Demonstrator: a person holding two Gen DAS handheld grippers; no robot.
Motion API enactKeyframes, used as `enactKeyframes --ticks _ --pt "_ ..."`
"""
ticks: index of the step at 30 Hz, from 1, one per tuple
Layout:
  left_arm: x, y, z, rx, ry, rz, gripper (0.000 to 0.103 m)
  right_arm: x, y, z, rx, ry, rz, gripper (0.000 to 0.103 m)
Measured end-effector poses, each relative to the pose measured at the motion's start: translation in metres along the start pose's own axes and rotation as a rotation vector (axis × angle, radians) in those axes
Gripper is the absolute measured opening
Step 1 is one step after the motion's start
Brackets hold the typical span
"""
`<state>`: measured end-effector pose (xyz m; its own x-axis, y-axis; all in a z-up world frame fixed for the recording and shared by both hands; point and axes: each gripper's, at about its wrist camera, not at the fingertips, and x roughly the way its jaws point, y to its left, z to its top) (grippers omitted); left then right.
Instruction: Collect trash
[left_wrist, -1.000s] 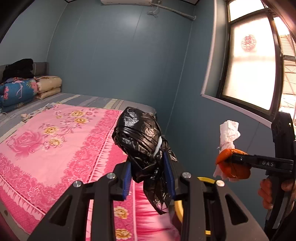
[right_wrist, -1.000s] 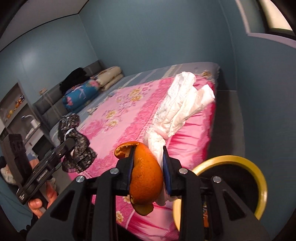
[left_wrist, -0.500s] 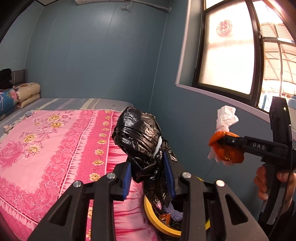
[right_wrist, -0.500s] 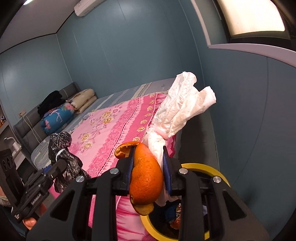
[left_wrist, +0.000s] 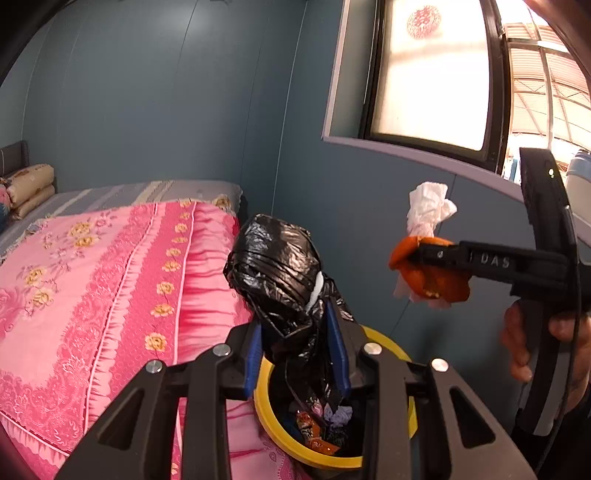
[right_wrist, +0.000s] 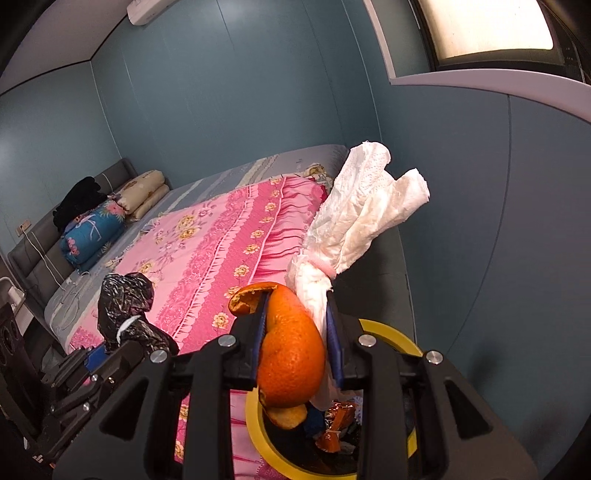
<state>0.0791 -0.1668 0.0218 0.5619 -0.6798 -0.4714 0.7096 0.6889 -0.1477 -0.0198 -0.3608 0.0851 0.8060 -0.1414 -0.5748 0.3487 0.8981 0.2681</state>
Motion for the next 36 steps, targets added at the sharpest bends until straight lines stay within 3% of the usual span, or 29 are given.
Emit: enactKeyframes --ticks 6,15,19,24,26,36 --pt "0.04 0.0 -0.019 -0.004 0.102 0.004 0.029 0.023 -0.002 0.002 -0.007 0.079 -0.028 0.028" --pt "0.082 0.016 -0.036 -0.121 0.222 -0.082 0.03 0.037 -0.006 -0.002 -0.031 0.142 -0.081 0.033" --pt "0.083 0.017 -0.036 -0.156 0.224 -0.118 0.035 0.041 -0.009 -0.005 -0.033 0.158 -0.101 0.037" --pt "0.077 0.02 -0.032 -0.175 0.206 -0.132 0.051 0.041 -0.014 -0.007 -0.017 0.156 -0.129 0.051" --pt "0.075 0.022 -0.031 -0.182 0.2 -0.128 0.062 0.043 -0.017 -0.009 -0.015 0.147 -0.13 0.056" --pt "0.06 0.033 -0.024 -0.207 0.158 -0.106 0.063 0.032 -0.014 -0.006 -0.017 0.094 -0.127 0.059"
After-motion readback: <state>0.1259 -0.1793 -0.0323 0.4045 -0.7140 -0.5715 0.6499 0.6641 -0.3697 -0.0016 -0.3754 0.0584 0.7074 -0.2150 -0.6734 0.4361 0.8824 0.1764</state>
